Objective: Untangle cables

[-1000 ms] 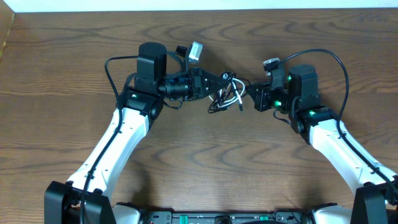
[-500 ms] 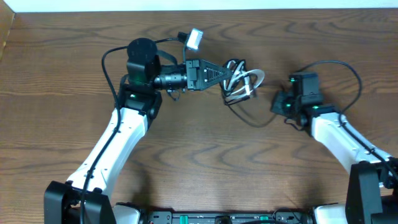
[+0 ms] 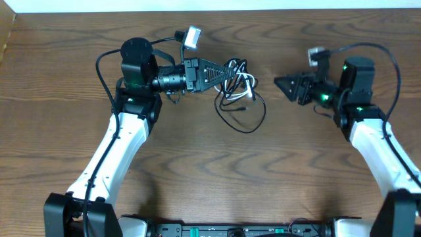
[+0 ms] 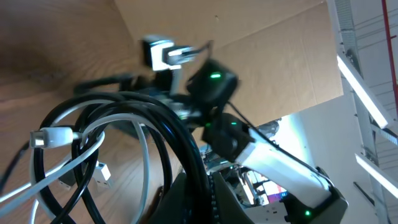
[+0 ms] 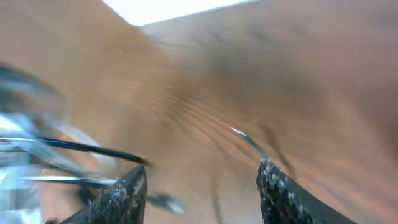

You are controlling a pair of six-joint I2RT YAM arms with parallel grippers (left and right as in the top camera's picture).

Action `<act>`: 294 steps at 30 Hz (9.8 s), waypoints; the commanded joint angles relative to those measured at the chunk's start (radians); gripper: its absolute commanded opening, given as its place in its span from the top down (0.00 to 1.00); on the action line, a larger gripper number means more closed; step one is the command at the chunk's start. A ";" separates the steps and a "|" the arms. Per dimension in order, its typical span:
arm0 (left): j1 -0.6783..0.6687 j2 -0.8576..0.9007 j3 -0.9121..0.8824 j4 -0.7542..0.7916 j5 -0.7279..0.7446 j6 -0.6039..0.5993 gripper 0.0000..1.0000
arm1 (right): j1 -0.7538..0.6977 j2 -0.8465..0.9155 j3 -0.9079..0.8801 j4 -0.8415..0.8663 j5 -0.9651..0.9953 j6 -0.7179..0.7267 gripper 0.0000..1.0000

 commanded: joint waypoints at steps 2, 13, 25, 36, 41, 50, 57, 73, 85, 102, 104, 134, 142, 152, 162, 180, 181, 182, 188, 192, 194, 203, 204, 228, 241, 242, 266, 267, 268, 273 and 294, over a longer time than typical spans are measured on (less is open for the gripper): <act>-0.005 -0.003 0.008 0.012 0.023 -0.008 0.93 | 0.095 -0.045 0.043 0.061 -0.113 -0.020 0.47; -0.019 -0.003 0.008 0.012 0.021 -0.021 0.93 | 0.203 -0.021 0.043 0.084 0.013 -0.021 0.53; -0.018 -0.003 0.008 0.012 0.021 -0.024 0.93 | 0.190 -0.015 0.043 -0.021 0.330 0.130 0.99; -0.018 -0.003 0.008 0.012 0.019 -0.024 0.92 | 0.189 -0.015 0.043 -0.121 0.289 0.068 0.73; -0.018 -0.003 0.008 0.012 0.011 -0.024 0.92 | 0.188 -0.018 0.043 -0.124 0.184 0.030 0.59; -0.019 -0.002 0.008 -0.031 -0.041 -0.003 0.93 | 0.151 -0.141 0.044 -0.116 0.070 0.005 0.48; -0.025 -0.002 0.008 -0.146 -0.109 0.032 0.92 | 0.198 -0.175 0.044 -0.062 0.085 0.190 0.52; -0.032 -0.002 0.008 -0.146 -0.127 0.010 0.93 | 0.293 -0.066 0.044 -0.009 0.231 0.325 0.55; -0.082 -0.002 0.008 -0.147 -0.127 0.010 0.93 | 0.317 0.009 0.044 0.072 0.264 0.253 0.57; 0.003 -0.002 0.008 0.225 -0.113 -0.219 0.93 | 0.254 0.117 0.044 -0.320 0.569 0.409 0.58; 0.025 -0.002 0.008 0.234 -0.100 -0.237 0.93 | 0.233 0.117 0.044 -0.338 0.570 0.371 0.58; 0.096 -0.005 0.008 -0.514 -0.411 0.359 0.92 | 0.253 0.130 0.044 -0.419 0.441 0.150 0.54; 0.096 -0.005 0.008 -1.011 -0.983 0.383 0.93 | 0.339 0.244 0.044 -0.246 0.449 0.280 0.57; 0.095 -0.005 0.008 -1.211 -1.093 0.414 0.66 | 0.423 0.311 0.044 -0.102 0.475 0.320 0.57; 0.095 -0.056 0.010 -1.186 -1.092 0.440 0.52 | 0.536 0.431 0.044 -0.010 0.530 0.385 0.63; 0.095 -0.083 0.008 -1.194 -1.016 0.496 0.53 | 0.547 0.384 0.070 0.135 0.431 0.414 0.99; 0.095 -0.083 0.008 -1.193 -1.000 0.518 0.53 | 0.527 0.354 0.074 0.142 0.385 0.414 0.99; 0.095 -0.083 0.008 -1.194 -0.984 0.536 0.53 | 0.495 0.302 0.081 0.146 0.312 0.414 0.99; 0.095 -0.083 0.008 -1.162 -0.765 0.634 0.53 | 0.317 0.062 0.089 0.147 0.022 0.425 0.99; 0.087 -0.083 0.008 -1.115 -0.652 0.648 0.53 | 0.282 0.018 0.089 0.130 -0.040 0.429 0.99; 0.070 -0.083 0.008 -1.079 -0.614 0.648 0.53 | 0.284 0.016 0.089 0.113 -0.042 0.438 0.99; 0.008 -0.082 0.008 -0.994 -0.677 0.647 0.51 | 0.298 0.052 0.089 -0.145 0.498 0.369 0.69; 0.008 -0.082 0.008 -0.996 -0.698 0.642 0.51 | 0.302 0.069 0.089 -0.139 0.502 0.362 0.66; 0.082 -0.082 0.008 -1.112 -1.003 0.504 0.51 | 0.451 0.900 1.055 -0.510 0.546 0.176 0.54; 0.112 -0.082 0.008 -1.164 -1.004 0.508 0.51 | 0.539 1.031 1.055 -0.463 0.624 0.294 0.60; 0.112 -0.082 0.008 -1.165 -1.004 0.508 0.51 | 0.548 1.042 1.054 -0.466 0.631 0.294 0.64; 0.112 -0.082 0.008 -1.177 -1.011 0.535 0.51 | 0.359 0.606 1.054 -0.876 0.063 -0.035 0.99; 0.112 -0.082 0.008 -1.174 -1.010 0.543 0.51 | 0.356 0.560 1.054 -0.878 0.063 -0.043 0.99; 0.112 -0.082 0.008 -1.172 -1.011 0.550 0.51 | 0.354 0.516 1.054 -0.872 0.063 -0.043 0.99; 0.112 -0.082 0.008 -1.168 -1.011 0.561 0.51 | 0.346 0.340 1.054 -0.807 0.106 0.023 0.99; 0.112 -0.080 0.008 -1.163 -1.010 0.610 0.51 | 0.333 0.394 1.052 -1.083 0.497 -0.051 0.67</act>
